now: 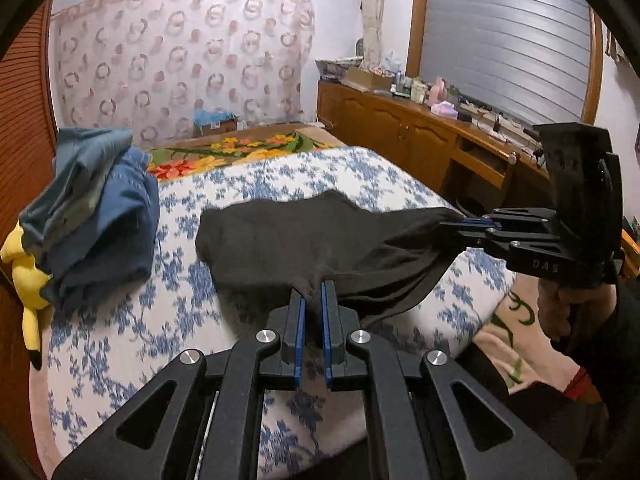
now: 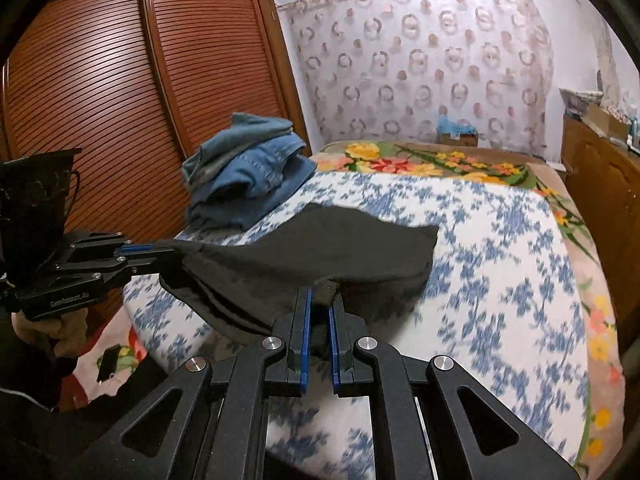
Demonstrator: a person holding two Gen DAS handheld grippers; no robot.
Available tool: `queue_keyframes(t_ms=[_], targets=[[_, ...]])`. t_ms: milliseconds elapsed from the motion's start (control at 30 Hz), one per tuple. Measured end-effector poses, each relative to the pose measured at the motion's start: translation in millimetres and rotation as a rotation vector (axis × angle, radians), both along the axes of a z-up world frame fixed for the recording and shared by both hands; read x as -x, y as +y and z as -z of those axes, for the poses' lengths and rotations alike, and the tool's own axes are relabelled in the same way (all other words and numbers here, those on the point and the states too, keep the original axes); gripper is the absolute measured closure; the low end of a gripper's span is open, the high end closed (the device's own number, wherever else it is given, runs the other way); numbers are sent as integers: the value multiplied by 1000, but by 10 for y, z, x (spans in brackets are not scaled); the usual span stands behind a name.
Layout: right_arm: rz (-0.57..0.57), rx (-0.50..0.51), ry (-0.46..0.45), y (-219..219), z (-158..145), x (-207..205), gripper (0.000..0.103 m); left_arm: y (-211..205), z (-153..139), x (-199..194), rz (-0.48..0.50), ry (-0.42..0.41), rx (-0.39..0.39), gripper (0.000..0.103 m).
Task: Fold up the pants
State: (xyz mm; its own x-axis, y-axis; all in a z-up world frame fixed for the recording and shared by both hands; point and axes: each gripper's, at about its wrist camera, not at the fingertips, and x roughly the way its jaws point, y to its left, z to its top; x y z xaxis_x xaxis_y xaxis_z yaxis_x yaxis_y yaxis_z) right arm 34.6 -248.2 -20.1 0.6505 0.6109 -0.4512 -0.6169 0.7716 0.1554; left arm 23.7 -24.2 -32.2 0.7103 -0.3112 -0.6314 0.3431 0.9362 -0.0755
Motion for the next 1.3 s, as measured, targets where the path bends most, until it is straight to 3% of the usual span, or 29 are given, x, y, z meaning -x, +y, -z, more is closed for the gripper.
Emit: queue_keyframes(t_ms=[367, 1000, 1300], targets=[[6, 13, 48, -38, 192, 87, 95, 2, 236, 162, 0, 53, 15, 95], [-1, 7, 18, -95, 186, 366, 95, -90, 15, 376, 35, -1, 22, 95], [19, 20, 11, -66, 191, 238, 95, -43, 103, 136, 8, 21, 0, 95]])
